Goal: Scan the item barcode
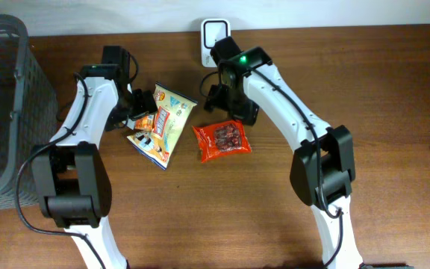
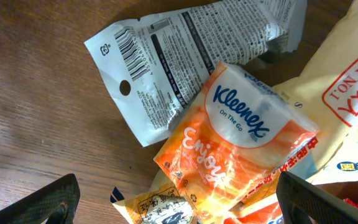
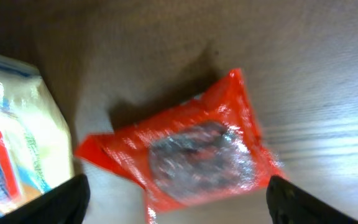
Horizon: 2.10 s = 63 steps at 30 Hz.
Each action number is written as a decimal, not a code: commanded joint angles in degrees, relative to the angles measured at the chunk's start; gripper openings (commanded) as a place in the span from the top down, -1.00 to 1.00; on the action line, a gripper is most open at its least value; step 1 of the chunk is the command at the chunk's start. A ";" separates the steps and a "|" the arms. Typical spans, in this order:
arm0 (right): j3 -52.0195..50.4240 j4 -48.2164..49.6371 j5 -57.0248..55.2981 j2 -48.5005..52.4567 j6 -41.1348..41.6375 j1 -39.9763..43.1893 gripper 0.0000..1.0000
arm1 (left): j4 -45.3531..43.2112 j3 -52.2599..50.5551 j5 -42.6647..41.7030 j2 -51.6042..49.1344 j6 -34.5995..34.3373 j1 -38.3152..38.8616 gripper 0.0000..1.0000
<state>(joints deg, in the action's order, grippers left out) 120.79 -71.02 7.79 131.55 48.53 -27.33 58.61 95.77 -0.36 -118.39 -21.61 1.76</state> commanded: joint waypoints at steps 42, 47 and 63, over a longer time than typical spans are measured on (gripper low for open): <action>1.07 56.04 -1.40 7.52 11.02 5.86 0.63 | 0.00 -0.17 0.61 0.22 0.48 -0.07 -0.98; 16.37 33.68 -0.17 0.13 2.21 18.97 0.61 | 0.00 -0.17 0.61 0.24 0.48 -0.07 -0.98; -4.20 16.90 -15.54 0.42 -25.70 70.03 0.08 | 0.00 -0.17 0.61 0.22 0.48 -0.07 -0.98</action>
<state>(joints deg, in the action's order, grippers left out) 121.16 -57.67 -6.68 132.49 26.41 42.61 58.59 95.55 -0.36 -118.39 -21.61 1.85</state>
